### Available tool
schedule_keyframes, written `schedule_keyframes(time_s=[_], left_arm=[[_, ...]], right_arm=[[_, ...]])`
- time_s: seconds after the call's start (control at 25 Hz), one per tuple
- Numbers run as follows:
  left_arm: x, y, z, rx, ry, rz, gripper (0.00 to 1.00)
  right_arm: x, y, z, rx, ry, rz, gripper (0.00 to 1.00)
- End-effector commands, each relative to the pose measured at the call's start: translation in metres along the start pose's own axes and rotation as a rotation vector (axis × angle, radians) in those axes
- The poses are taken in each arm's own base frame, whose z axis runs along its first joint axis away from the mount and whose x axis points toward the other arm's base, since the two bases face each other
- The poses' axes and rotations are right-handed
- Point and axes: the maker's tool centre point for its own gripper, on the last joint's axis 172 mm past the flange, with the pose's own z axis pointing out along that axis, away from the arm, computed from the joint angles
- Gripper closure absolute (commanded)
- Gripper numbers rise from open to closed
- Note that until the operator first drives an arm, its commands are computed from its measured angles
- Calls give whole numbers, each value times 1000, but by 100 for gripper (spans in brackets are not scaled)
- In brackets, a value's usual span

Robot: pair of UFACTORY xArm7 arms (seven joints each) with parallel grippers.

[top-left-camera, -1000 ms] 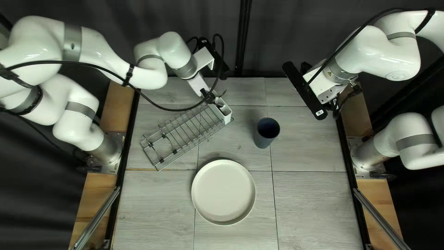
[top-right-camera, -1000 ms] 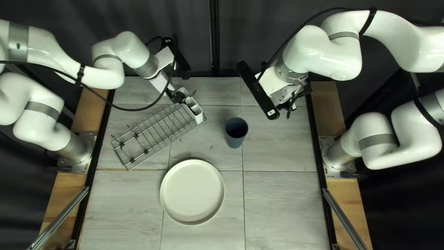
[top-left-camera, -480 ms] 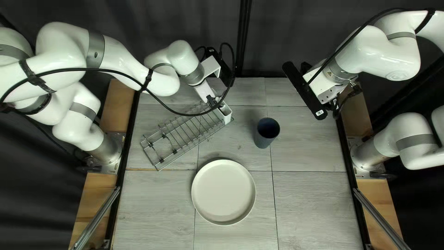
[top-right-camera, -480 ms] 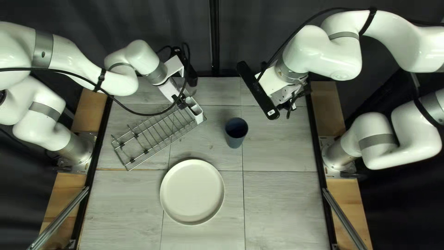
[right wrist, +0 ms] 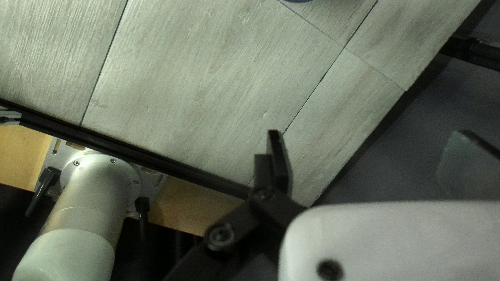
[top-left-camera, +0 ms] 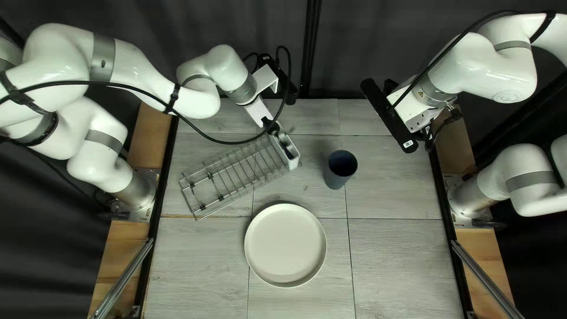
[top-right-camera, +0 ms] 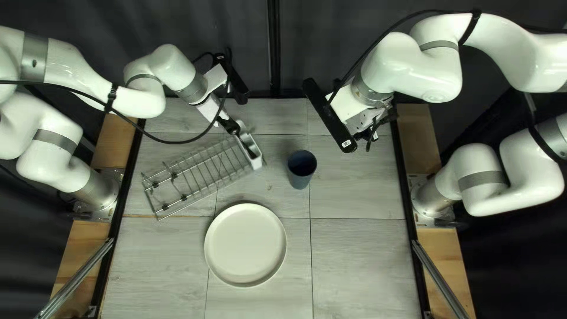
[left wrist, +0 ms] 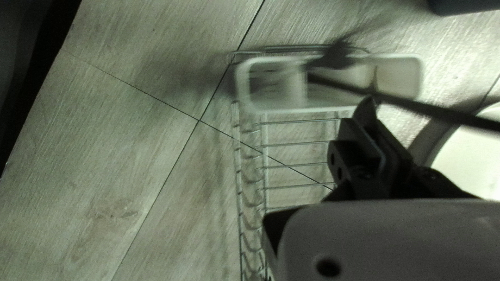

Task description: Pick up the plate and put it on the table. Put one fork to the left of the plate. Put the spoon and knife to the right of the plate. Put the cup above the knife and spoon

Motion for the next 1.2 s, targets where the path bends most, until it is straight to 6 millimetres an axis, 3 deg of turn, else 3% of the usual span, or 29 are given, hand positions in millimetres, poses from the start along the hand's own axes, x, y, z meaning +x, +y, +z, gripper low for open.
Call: schedule_keyframes(time_s=[0.04, 0.4, 0.52, 0.64, 1.0, 1.2], left_arm=[[4, 14, -33, 15, 27, 5, 100], [4, 35, -111, 69, 54, 20, 100], [-7, 62, -134, 60, 62, 2, 100], [-16, 102, -139, 31, 55, 22, 100], [-20, 103, -136, 14, 57, 10, 100], [-57, 162, -119, -33, 17, -217, 100]], right_arm=[[0, 0, 0, 0, 0, 0, 0], [0, 0, 0, 0, 0, 0, 0], [0, 0, 0, 0, 0, 0, 0], [0, 0, 0, 0, 0, 0, 0], [0, 0, 0, 0, 0, 0, 0], [0, 0, 0, 0, 0, 0, 0]])
